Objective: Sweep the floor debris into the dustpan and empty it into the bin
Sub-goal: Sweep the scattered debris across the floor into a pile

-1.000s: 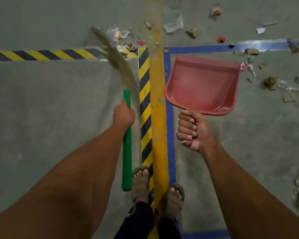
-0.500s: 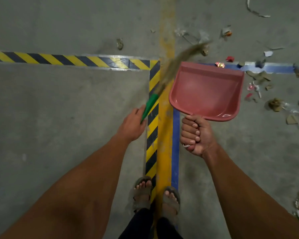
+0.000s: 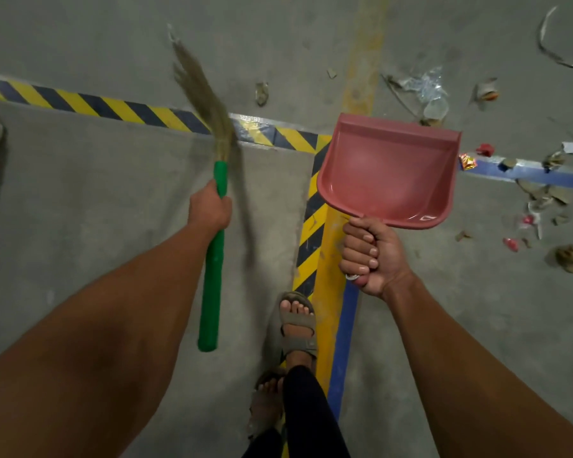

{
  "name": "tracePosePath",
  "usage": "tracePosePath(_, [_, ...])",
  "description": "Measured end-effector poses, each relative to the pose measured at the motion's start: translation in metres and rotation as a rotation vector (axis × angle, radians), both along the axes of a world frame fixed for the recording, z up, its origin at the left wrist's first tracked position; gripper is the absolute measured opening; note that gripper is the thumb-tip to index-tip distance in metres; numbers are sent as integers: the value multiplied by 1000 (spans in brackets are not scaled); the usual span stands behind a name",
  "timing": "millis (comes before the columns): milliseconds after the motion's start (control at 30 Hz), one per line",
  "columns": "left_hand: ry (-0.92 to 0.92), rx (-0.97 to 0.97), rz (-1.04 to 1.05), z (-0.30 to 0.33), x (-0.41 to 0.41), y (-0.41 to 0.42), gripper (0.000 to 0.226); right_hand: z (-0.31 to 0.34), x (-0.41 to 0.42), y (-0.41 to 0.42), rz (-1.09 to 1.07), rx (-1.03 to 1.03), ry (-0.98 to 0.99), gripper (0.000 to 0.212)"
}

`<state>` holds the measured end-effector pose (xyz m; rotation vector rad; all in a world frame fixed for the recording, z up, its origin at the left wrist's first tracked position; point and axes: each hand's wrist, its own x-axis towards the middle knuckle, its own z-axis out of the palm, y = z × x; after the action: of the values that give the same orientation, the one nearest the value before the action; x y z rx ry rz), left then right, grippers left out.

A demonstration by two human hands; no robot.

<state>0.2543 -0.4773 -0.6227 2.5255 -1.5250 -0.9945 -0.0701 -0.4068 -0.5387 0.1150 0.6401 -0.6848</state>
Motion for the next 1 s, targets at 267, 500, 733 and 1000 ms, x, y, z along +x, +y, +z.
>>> tracePosePath(267, [209,-2,-559,-25,-68,-35,63,-18,-25,-47,-2,39,60,42])
tracePosePath(500, [186,-174,-780,1,-83,-50,65,-11,-45,-62,-85,61,37,43])
tracePosePath(733, [65,-191,-523,4,-94,-80,59,-5,-58,-70,-132,63,26,44])
tracePosePath(1000, [131,114,-697,-16,-193,-82,53,-15,-82,-47,-209,63,2,42])
